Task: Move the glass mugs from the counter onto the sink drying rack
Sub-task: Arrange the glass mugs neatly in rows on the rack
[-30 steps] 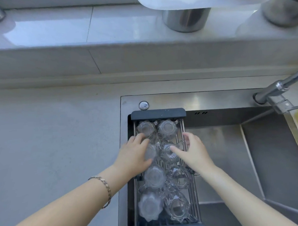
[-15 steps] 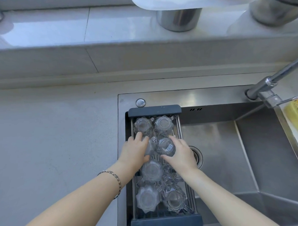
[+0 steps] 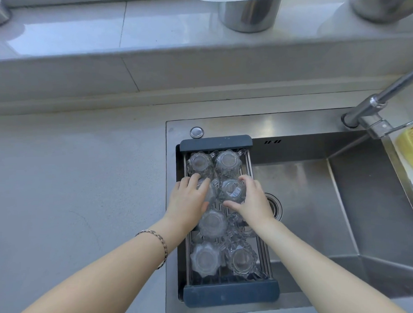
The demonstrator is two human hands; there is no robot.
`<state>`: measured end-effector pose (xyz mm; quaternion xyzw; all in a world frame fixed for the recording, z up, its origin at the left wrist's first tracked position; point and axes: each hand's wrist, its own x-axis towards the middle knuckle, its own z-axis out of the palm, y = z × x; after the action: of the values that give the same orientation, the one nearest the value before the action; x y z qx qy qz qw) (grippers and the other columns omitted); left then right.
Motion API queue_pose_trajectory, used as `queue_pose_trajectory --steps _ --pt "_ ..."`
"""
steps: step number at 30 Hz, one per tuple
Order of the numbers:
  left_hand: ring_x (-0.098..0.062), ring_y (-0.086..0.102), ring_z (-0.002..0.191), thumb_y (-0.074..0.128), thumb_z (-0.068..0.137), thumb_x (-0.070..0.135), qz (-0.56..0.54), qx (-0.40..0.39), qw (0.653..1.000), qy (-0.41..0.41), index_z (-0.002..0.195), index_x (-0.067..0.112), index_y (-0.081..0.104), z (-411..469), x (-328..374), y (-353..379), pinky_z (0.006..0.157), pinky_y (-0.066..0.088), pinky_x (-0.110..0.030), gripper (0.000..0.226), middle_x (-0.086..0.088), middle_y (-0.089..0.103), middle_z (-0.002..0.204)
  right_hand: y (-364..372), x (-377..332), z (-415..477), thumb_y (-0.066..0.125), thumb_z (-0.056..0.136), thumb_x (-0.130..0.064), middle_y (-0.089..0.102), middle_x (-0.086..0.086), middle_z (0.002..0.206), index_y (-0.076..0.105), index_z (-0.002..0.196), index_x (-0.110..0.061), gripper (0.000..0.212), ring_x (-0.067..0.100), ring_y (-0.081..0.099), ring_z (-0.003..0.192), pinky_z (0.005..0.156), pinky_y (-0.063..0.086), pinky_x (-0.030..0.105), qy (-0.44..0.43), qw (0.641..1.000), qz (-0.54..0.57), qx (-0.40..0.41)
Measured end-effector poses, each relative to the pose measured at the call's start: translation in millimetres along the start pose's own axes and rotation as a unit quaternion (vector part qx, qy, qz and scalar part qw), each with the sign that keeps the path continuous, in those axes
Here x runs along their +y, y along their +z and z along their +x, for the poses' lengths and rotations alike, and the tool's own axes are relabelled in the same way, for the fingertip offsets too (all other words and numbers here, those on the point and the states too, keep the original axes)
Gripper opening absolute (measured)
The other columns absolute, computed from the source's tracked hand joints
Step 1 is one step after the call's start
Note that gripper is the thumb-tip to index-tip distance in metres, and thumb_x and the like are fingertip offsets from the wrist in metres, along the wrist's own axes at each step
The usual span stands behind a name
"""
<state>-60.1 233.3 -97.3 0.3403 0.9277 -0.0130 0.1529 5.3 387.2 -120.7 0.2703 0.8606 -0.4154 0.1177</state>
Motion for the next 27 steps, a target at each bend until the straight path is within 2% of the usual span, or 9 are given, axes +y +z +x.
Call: queue_pose_trajectory --steps 2,5,8,10,15,20,22,23,27 --pt "-0.027 0.07 0.082 0.089 0.045 0.015 -0.031 0.052 0.996 0.067 0.103 0.012 0.064 -12 -1 3 0.065 0.059 -0.035 0.063 -0.009 0.071 0.1 -13 1 -5 0.07 0.079 -0.032 0.043 0.007 0.131 0.037 0.133 -0.015 0.066 0.018 0.049 0.113 0.095 0.044 0.033 0.004 0.997 0.077 0.016" --pt "-0.023 0.068 0.099 0.079 0.05 0.006 -0.025 0.008 0.983 0.182 0.114 0.014 0.061 -30 4 12 0.076 0.058 -0.035 0.067 -0.005 0.069 0.115 -31 13 -23 0.062 0.086 -0.024 0.048 0.003 0.119 0.044 0.127 -0.013 0.046 0.018 0.052 0.107 0.096 0.045 0.035 0.004 0.995 0.075 0.059" --pt "-0.028 0.037 0.134 0.062 0.078 0.006 0.018 -0.11 0.979 0.173 0.142 0.017 0.03 -35 17 18 0.104 0.039 -0.042 0.073 -0.01 0.032 0.152 -30 27 -43 0.065 0.082 -0.024 0.046 0.005 0.13 0.042 0.132 -0.019 0.055 0.019 0.046 0.117 0.104 0.04 0.036 0.0 0.997 -0.03 -0.065" --pt "-0.031 0.029 0.136 0.061 0.083 0.007 0.068 -0.159 0.975 0.138 0.145 0.021 0.017 -29 26 16 0.107 0.034 -0.043 0.077 -0.014 0.018 0.155 -20 31 -51 0.066 0.079 -0.03 0.04 0.001 0.14 0.035 0.138 -0.025 0.067 0.021 0.034 0.13 0.109 0.033 0.036 -0.037 0.983 -0.126 -0.128" --pt "-0.035 0.045 0.115 0.059 0.083 0.001 0.129 -0.154 0.97 0.136 0.133 0.012 0.036 -26 39 -1 0.082 0.048 -0.038 0.056 -0.017 0.044 0.13 -12 25 -50 0.067 0.078 -0.033 0.041 -0.001 0.139 0.032 0.139 -0.031 0.071 0.023 0.031 0.129 0.102 0.039 0.037 -0.06 0.966 -0.227 -0.108" --pt "-0.031 0.056 0.094 0.074 0.069 0.012 0.052 -0.009 0.989 0.138 0.116 0.014 0.049 -58 23 -23 0.057 0.043 -0.031 0.054 -0.009 0.056 0.115 -12 26 -52 0.067 0.078 -0.034 0.045 0.0 0.136 0.032 0.139 -0.031 0.07 0.023 0.032 0.127 0.099 0.041 0.036 -0.063 0.964 -0.236 -0.107" --pt "-0.028 0.06 0.078 0.082 0.056 0.024 -0.035 0.049 0.996 0.07 0.103 0.015 0.055 -74 13 -30 0.048 0.047 -0.032 0.055 -0.002 0.065 0.105 -12 25 -52 0.067 0.079 -0.032 0.041 0.001 0.14 0.031 0.14 -0.027 0.071 0.023 0.031 0.13 0.101 0.04 0.036 -0.081 0.959 -0.249 -0.108" --pt "-0.028 0.06 0.08 0.08 0.06 0.029 -0.108 0.057 0.993 0.005 0.103 0.015 0.054 -81 11 -36 0.054 0.048 -0.034 0.052 0.0 0.064 0.105 -12 24 -51 0.067 0.079 -0.031 0.038 0.002 0.143 0.03 0.141 -0.025 0.072 0.023 0.029 0.132 0.104 0.038 0.037 -0.093 0.955 -0.257 -0.116" --pt "-0.025 0.058 0.09 0.067 0.073 0.048 -0.327 0.011 0.897 -0.298 0.112 0.019 0.043 -87 10 -43 0.073 0.046 -0.033 0.054 -0.001 0.059 0.104 -15 16 -45 0.067 0.078 -0.028 0.033 0.004 0.147 0.033 0.14 -0.029 0.07 0.025 0.034 0.134 0.105 0.037 0.039 -0.127 0.933 -0.294 -0.163"
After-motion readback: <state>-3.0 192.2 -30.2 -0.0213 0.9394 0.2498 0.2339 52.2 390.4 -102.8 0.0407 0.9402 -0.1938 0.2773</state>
